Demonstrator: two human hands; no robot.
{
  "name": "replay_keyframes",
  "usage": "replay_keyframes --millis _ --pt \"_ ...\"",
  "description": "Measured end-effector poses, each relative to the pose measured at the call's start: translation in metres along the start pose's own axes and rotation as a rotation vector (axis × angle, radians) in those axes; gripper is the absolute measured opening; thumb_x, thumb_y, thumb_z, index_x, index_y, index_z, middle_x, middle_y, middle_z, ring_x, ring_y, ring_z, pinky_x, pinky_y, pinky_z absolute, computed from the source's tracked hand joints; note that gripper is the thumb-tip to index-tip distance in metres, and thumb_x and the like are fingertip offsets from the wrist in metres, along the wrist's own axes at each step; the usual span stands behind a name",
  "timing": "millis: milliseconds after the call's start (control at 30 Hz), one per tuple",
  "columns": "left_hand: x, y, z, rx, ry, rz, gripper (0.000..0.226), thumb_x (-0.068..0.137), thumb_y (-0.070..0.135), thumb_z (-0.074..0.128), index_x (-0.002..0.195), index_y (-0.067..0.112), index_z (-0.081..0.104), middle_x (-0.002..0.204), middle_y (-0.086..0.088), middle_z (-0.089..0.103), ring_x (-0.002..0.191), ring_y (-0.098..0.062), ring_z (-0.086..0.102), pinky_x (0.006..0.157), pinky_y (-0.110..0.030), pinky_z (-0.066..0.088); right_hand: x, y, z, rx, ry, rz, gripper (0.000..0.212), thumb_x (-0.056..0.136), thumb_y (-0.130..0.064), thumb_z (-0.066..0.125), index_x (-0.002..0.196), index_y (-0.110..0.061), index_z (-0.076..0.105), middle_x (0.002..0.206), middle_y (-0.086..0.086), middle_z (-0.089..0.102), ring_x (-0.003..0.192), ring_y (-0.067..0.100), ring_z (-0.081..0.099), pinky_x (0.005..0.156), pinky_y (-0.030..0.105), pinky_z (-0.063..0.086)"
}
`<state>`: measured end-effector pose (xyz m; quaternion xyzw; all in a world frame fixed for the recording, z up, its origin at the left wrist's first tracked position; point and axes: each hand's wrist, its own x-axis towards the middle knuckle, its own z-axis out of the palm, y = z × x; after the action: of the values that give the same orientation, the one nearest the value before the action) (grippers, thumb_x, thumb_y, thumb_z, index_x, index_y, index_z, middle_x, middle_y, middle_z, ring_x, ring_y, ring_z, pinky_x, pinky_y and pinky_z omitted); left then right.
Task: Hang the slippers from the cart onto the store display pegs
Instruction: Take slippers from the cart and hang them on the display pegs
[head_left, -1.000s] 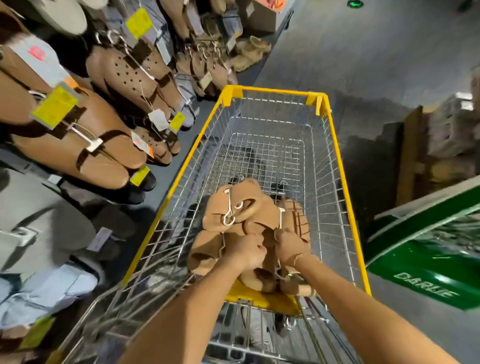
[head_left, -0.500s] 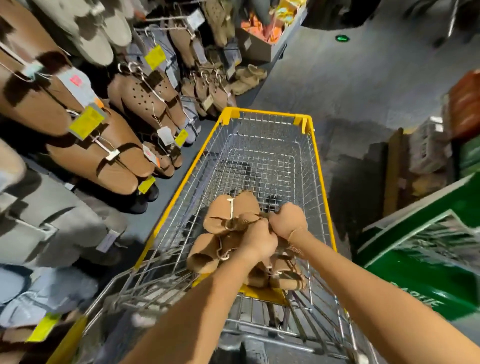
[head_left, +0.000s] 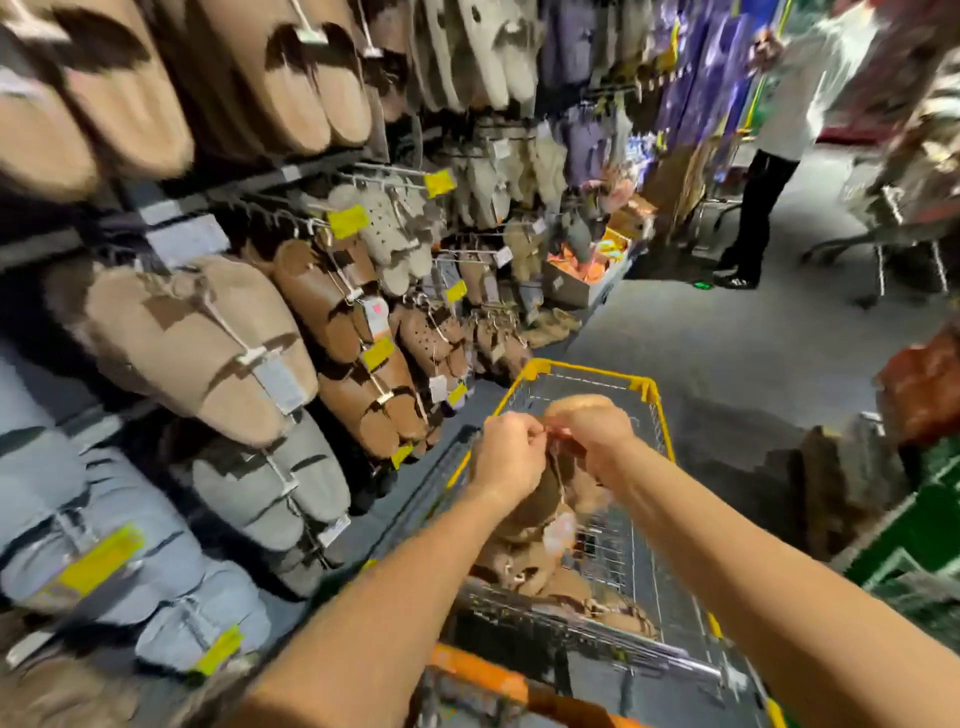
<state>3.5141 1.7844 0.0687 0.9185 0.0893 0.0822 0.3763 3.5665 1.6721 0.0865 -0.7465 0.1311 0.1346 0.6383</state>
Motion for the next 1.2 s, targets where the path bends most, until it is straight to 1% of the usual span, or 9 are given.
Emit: replay_keyframes --millis 200,267,367,500,633,700,833,967,1200 --pt "-0.062 0.003 -0.146 0.360 0.202 0.245 0.017 0.098 0.014 0.054 0.092 0.008 0.069 0.102 -0.011 0.065 0.103 -0.031 0.059 0.087 -0.044 0.046 -0.112 -0.066 0.060 -0.086 -0.196 -0.084 0.014 0.070 -0.001 0.070 0.083 0.002 0.074 0.077 0.018 0.074 0.068 0.030 0.072 0.069 0.038 0.054" --pt "-0.085 0.004 -0.197 0.394 0.283 0.262 0.015 0.097 0.013 0.055 0.094 0.008 0.069 0.101 -0.011 0.065 0.101 -0.030 0.059 0.080 -0.039 0.042 -0.158 -0.092 0.076 -0.169 -0.285 -0.230 0.011 0.079 -0.003 0.069 0.087 0.002 0.074 0.073 0.013 0.073 0.065 0.026 0.069 0.062 0.028 0.053" --pt "-0.125 0.014 -0.273 0.364 0.434 0.282 0.015 0.099 0.015 0.055 0.088 0.012 0.065 0.094 -0.003 0.059 0.089 -0.022 0.056 0.072 -0.034 0.043 -0.218 -0.122 0.100 -0.287 -0.368 -0.477 0.015 0.090 -0.016 0.068 0.077 -0.010 0.073 0.063 0.004 0.061 0.048 0.010 0.049 0.038 0.014 0.032" --pt "-0.179 0.029 -0.366 0.426 0.617 0.270 0.015 0.100 0.021 0.053 0.089 0.019 0.063 0.094 0.000 0.059 0.091 -0.020 0.054 0.076 -0.032 0.034 -0.291 -0.154 0.146 -0.360 -0.390 -0.802 0.036 0.091 -0.036 0.068 0.070 -0.008 0.071 0.051 -0.004 0.050 0.043 0.005 0.040 0.043 0.021 0.029" --pt "-0.229 0.026 -0.446 0.429 0.736 0.190 0.028 0.101 0.020 0.051 0.074 0.024 0.049 0.085 0.002 0.053 0.089 -0.026 0.056 0.083 -0.044 0.042 -0.369 -0.184 0.190 -0.371 -0.420 -1.056 0.032 0.097 -0.038 0.061 0.079 -0.016 0.077 0.067 0.000 0.065 0.060 0.006 0.053 0.054 0.019 0.038" --pt "-0.256 0.016 -0.480 0.434 0.804 0.164 0.022 0.102 0.023 0.051 0.080 0.024 0.054 0.089 0.002 0.057 0.090 -0.023 0.056 0.080 -0.041 0.044 -0.402 -0.196 0.215 -0.371 -0.474 -1.094 0.030 0.099 -0.037 0.059 0.080 -0.021 0.076 0.075 -0.001 0.069 0.066 0.005 0.057 0.053 0.013 0.039" --pt "-0.311 -0.010 -0.533 0.446 0.919 0.125 0.019 0.102 0.029 0.050 0.090 0.023 0.063 0.096 0.004 0.062 0.095 -0.018 0.057 0.079 -0.035 0.044 -0.463 -0.210 0.264 -0.384 -0.524 -1.213 0.039 0.098 -0.041 0.057 0.078 -0.015 0.077 0.074 0.002 0.072 0.070 0.014 0.066 0.067 0.032 0.055" --pt "-0.365 -0.032 -0.573 0.518 1.051 0.068 0.025 0.102 0.039 0.050 0.087 0.026 0.065 0.091 0.008 0.057 0.095 -0.014 0.052 0.080 -0.032 0.039 -0.513 -0.217 0.301 -0.348 -0.623 -1.290 0.035 0.099 -0.034 0.058 0.077 -0.014 0.076 0.071 -0.001 0.070 0.064 0.005 0.062 0.054 0.016 0.044" --pt "-0.418 -0.035 -0.644 0.527 1.072 -0.010 0.029 0.104 0.041 0.045 0.086 0.031 0.065 0.096 0.012 0.052 0.091 -0.004 0.054 0.097 -0.047 0.046 -0.584 -0.255 0.347 -0.311 -0.743 -1.348 0.033 0.097 -0.037 0.060 0.079 -0.015 0.076 0.077 0.002 0.072 0.076 0.014 0.068 0.074 0.034 0.058"
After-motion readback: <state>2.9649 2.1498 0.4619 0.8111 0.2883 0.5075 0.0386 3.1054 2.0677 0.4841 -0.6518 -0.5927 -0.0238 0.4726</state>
